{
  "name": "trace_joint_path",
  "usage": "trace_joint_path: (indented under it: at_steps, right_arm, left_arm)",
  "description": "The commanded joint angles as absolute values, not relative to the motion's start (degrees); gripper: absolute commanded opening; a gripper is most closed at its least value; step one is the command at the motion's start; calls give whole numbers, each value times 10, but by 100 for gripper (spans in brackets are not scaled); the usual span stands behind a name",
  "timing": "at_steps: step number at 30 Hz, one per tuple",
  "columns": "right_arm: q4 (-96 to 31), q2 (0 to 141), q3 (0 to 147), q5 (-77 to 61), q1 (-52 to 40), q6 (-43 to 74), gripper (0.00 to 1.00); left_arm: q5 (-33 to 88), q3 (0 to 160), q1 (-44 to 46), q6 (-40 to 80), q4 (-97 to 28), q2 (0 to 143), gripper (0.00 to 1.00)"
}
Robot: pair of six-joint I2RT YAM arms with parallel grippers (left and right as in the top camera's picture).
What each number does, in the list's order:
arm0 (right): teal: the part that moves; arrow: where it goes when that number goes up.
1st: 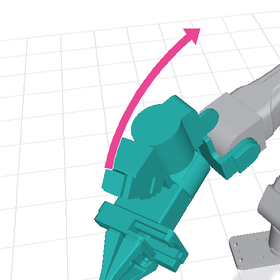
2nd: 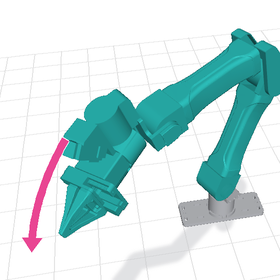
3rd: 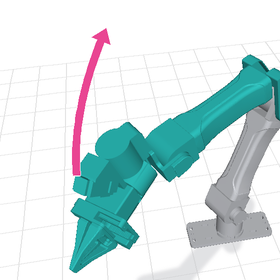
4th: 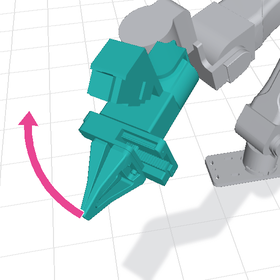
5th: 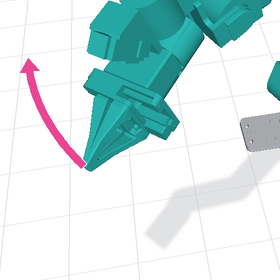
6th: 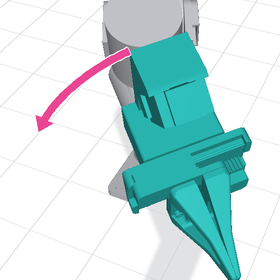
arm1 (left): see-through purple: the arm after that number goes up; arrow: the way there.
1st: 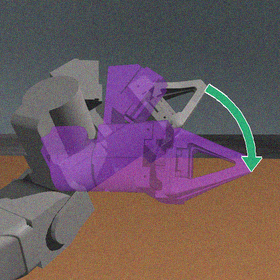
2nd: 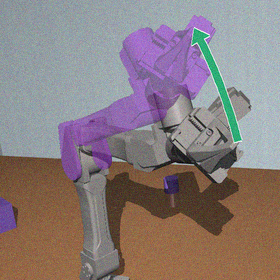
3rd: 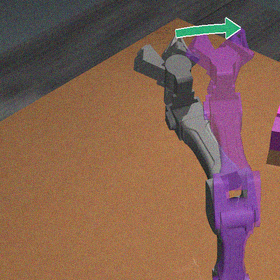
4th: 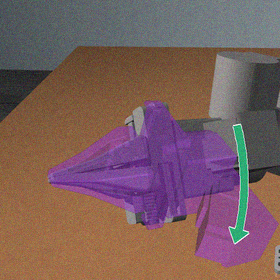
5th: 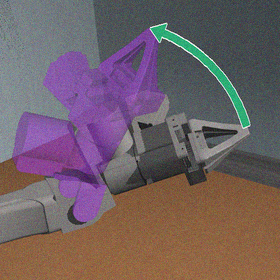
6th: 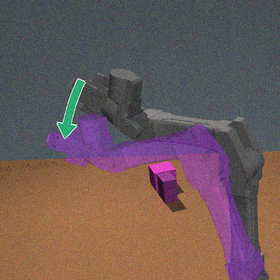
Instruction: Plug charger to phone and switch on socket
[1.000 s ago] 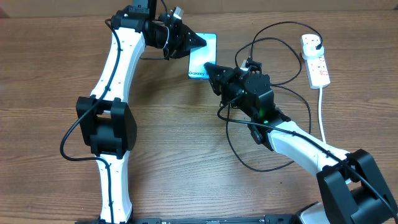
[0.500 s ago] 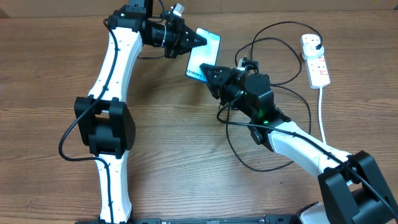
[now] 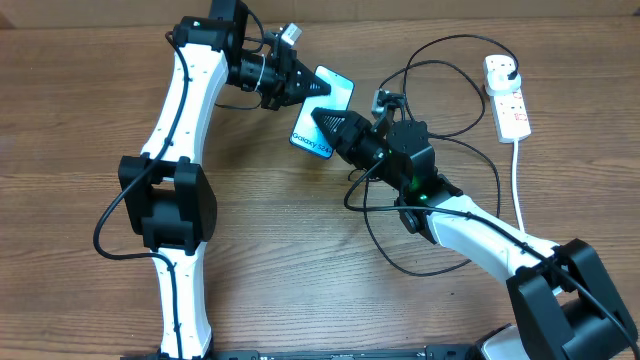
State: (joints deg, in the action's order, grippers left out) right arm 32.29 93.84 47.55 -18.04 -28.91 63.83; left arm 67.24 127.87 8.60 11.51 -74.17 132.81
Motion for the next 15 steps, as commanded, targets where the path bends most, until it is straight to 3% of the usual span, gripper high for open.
trace_joint_path:
  at_steps: [1,10,15]
  right_arm:
    - [339,947,477,-238,-294,579,39]
    - [353,947,477,-340,-294,550,26]
    - [381,947,477,-377,-294,553,21]
  left_arm:
    - [718,1292,77,83,-748,1315,4]
    - [748,1292,67,75,-757,1315,4]
    - [748,1292,72,9,-823,1315,4]
